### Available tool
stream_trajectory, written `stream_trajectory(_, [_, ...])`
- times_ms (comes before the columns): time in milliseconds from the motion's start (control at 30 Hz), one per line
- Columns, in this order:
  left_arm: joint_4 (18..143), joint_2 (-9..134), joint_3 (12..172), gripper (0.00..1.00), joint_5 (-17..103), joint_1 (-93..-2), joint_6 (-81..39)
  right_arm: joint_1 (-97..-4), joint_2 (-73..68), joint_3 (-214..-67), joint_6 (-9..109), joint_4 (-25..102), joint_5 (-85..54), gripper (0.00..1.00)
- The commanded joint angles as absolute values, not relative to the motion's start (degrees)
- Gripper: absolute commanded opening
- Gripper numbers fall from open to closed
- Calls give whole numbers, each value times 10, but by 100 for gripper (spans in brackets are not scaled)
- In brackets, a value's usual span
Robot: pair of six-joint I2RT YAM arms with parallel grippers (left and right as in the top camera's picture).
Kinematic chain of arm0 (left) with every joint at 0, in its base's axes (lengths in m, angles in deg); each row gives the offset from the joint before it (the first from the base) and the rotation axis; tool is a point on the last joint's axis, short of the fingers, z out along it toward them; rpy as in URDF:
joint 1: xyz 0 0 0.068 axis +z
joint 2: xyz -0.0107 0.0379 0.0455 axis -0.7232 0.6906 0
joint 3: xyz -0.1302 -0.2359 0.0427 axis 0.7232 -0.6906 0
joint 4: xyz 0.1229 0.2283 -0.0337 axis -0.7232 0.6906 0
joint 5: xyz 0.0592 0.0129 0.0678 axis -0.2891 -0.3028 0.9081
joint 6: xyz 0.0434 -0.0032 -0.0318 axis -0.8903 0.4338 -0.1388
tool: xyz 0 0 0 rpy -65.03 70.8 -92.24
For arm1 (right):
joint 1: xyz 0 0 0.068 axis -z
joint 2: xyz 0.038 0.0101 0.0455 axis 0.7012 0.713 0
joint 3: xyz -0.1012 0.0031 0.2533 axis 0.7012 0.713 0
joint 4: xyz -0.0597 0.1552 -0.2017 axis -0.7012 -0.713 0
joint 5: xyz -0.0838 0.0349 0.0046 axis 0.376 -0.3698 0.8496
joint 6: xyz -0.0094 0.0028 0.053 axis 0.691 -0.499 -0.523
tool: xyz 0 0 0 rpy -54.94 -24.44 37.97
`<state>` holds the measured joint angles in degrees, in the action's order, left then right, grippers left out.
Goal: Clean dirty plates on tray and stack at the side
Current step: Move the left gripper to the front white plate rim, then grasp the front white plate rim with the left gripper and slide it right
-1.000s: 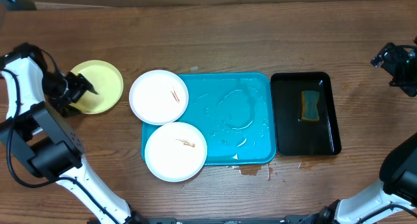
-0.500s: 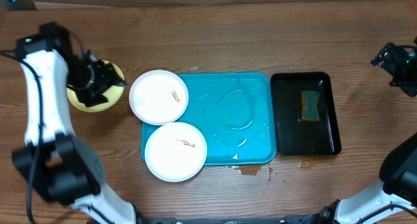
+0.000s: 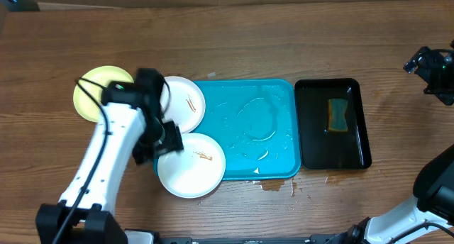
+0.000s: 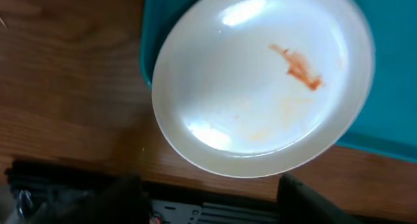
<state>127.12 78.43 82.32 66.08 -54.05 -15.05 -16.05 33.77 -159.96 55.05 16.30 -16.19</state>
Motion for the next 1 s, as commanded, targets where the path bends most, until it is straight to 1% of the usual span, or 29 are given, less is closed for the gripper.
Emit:
stream_trajectory(0, [1267, 766, 774, 65, 698, -557, -95, -159, 328, -1604, 550, 167, -164, 100])
stream_trajectory(100, [1252, 748, 748, 66, 699, -557, -75, -159, 328, -1604, 550, 167, -164, 100])
stream_trajectory(267, [1263, 700, 689, 64, 696, -557, -48, -159, 328, -1604, 550, 167, -164, 100])
stream_trajectory(367, [1243, 670, 644, 63, 695, -557, -9, -159, 328, -1604, 550, 167, -164, 100])
stream_trajectory(533, [1205, 655, 580, 56, 679, -557, 60, -159, 328, -1604, 550, 167, -164, 100])
stream_trajectory(733, [1089, 656, 527, 53, 638, -557, 71, -159, 328, -1604, 550, 167, -164, 100])
stream_trajectory(800, [1073, 656, 520, 52, 630, -557, 75, -159, 328, -1604, 550, 167, -164, 100])
stream_trajectory(967, [1073, 656, 505, 45, 631, -557, 91, -159, 328, -1604, 550, 167, -164, 100])
